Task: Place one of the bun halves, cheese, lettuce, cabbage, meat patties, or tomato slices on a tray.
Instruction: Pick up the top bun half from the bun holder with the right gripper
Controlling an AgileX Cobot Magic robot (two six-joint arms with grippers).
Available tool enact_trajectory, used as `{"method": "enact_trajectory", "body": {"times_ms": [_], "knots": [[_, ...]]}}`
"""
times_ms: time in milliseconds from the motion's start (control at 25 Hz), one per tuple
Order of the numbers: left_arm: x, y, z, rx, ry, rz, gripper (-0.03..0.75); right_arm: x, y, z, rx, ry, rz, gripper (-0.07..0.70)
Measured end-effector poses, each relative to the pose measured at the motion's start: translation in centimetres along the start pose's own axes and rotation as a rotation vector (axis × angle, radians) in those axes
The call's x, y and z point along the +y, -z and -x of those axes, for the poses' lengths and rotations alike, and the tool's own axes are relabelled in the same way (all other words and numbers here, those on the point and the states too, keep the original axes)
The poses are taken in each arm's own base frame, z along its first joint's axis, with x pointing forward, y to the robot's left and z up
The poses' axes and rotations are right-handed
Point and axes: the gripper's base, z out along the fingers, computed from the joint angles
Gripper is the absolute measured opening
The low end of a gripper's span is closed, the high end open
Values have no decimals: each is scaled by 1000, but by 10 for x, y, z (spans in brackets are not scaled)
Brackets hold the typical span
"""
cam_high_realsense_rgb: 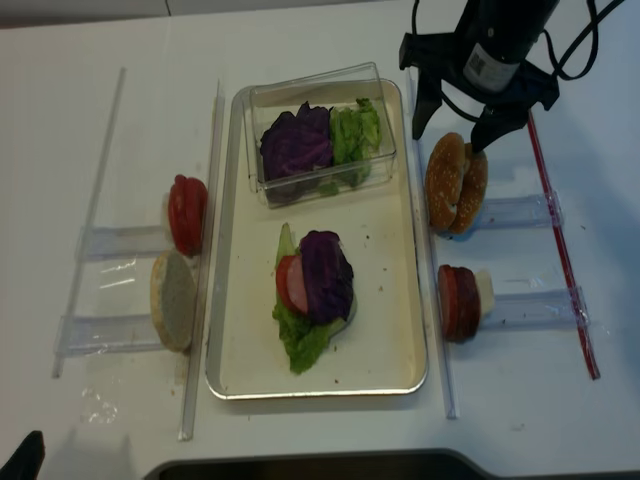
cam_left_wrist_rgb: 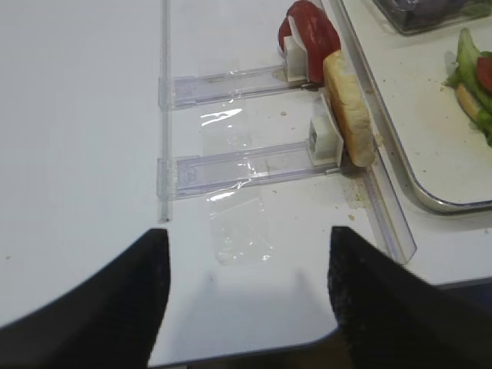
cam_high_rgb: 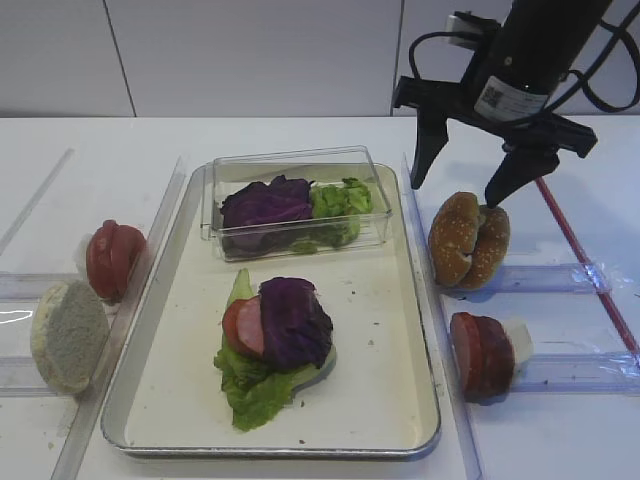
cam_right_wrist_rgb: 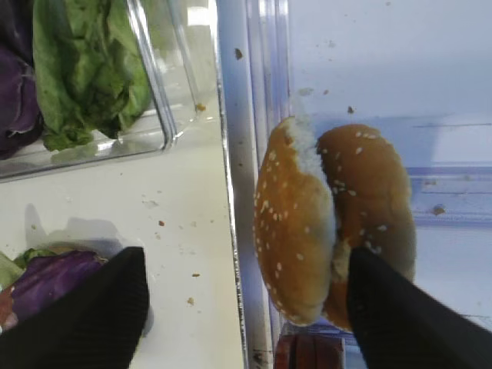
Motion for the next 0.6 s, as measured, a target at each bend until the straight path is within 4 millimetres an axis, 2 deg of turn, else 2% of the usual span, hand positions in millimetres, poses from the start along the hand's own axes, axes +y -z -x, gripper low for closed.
{"method": "enact_trajectory", "body": {"times_ms": [600], "knots": [[0,0,0,0,0,0,426,0,-22,6,57,-7,25,526]]}}
